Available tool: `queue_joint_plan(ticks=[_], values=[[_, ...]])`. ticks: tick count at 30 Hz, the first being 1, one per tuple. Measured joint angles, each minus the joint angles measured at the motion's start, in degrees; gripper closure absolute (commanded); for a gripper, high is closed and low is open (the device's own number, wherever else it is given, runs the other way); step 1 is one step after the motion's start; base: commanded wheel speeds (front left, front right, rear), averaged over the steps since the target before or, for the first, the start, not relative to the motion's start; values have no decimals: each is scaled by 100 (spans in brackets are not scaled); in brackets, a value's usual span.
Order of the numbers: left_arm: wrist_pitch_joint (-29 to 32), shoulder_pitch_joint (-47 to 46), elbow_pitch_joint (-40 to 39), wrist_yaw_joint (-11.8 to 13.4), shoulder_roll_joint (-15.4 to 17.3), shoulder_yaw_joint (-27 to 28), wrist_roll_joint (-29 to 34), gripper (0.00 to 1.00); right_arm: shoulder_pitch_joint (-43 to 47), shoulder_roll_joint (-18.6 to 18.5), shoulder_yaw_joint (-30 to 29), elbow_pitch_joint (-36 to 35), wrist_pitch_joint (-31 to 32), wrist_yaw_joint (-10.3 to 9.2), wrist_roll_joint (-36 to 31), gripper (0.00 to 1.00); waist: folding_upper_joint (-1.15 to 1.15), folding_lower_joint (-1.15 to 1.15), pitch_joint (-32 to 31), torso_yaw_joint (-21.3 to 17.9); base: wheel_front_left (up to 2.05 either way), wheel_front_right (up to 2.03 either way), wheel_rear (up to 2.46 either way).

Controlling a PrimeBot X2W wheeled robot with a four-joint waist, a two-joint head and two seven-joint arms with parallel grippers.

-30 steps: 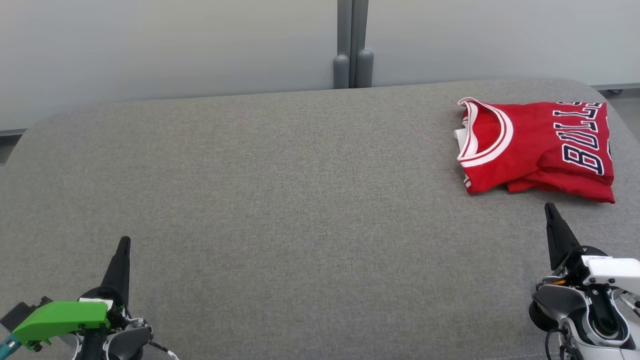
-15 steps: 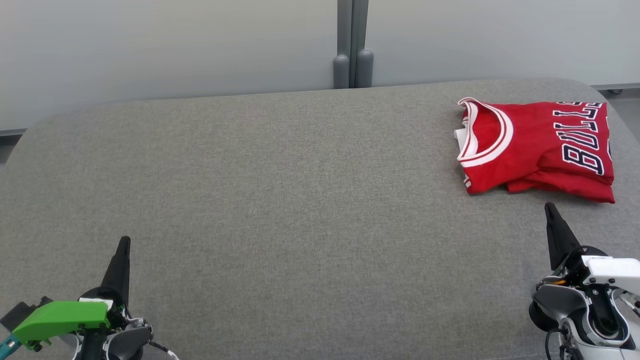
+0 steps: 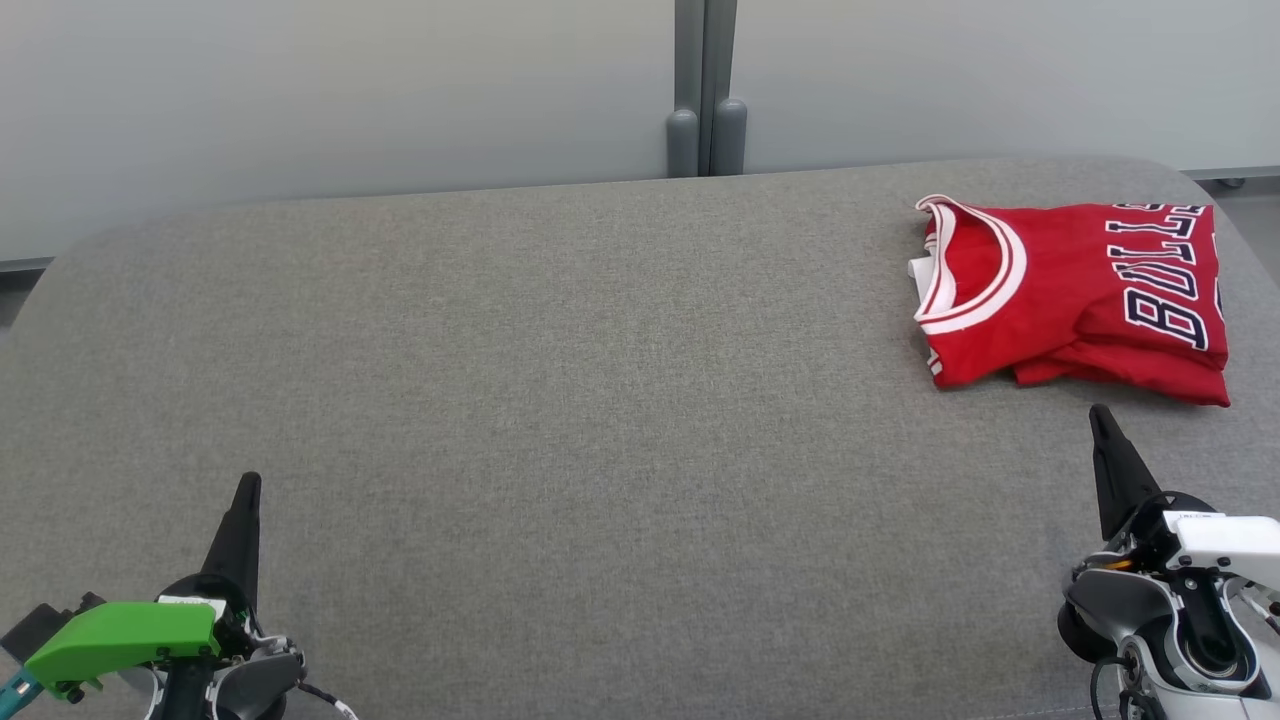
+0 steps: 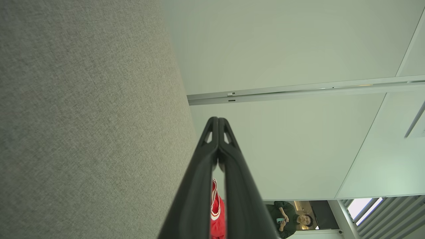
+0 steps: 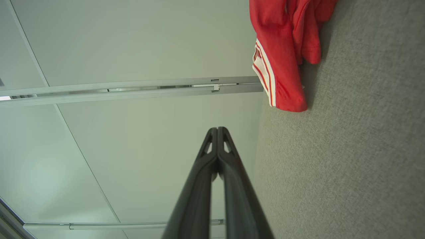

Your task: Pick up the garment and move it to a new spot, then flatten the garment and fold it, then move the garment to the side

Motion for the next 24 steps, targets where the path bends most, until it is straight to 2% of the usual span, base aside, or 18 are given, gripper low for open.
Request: queue_joint_plan(ticks=[24], values=[[0,0,-2,0,0,-1,0,100,-1,2,-3,-4,0,0,0,100,0,0,1,0,0,0,0]])
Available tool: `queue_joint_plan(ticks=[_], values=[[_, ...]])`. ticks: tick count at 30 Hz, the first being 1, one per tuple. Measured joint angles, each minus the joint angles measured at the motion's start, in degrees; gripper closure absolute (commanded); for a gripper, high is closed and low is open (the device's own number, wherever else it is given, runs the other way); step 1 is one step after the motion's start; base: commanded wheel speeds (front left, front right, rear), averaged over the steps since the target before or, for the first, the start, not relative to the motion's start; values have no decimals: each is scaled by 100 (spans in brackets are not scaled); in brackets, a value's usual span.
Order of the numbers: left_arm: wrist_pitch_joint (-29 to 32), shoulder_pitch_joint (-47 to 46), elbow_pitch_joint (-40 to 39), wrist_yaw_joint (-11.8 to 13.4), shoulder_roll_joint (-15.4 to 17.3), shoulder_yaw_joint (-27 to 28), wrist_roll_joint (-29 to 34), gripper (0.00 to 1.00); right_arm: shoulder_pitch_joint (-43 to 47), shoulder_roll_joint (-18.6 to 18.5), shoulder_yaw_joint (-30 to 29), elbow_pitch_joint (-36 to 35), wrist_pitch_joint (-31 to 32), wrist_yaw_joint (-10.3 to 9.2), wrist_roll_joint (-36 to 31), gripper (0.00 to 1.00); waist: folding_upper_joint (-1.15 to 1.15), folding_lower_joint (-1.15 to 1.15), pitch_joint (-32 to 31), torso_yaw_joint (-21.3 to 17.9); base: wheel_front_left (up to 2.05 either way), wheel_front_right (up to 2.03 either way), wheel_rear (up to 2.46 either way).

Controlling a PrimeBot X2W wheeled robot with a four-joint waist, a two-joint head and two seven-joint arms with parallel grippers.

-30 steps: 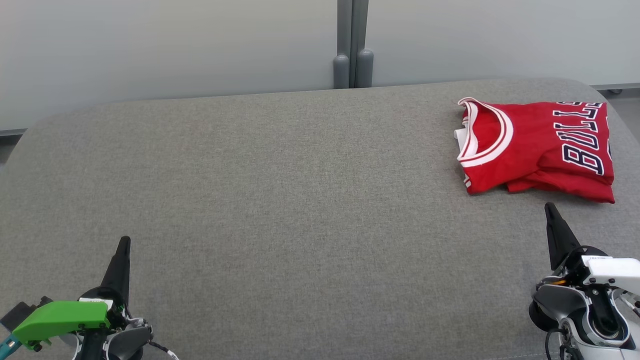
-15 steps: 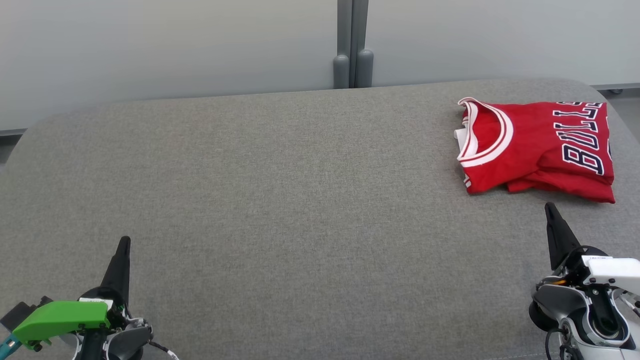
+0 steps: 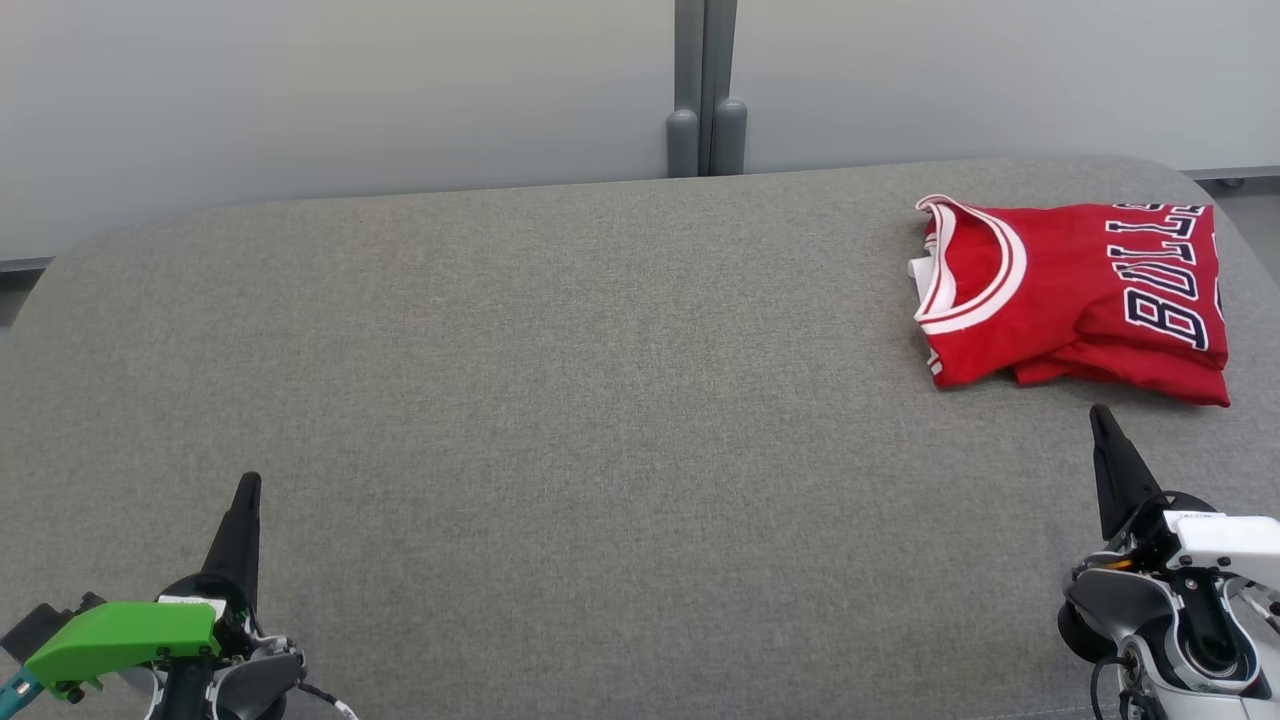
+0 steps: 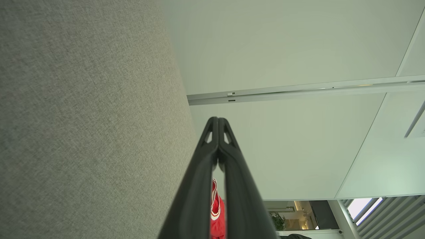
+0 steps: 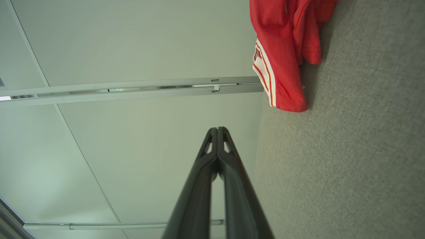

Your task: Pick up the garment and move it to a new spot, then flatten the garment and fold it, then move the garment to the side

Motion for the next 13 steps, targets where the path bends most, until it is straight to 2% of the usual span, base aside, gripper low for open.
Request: queue_joint_plan(ticks=[13], values=[[0,0,-1,0,-1,0,0,100,0,1,-2,-2,0,0,0,100,0,0,0,0,0,0,0]])
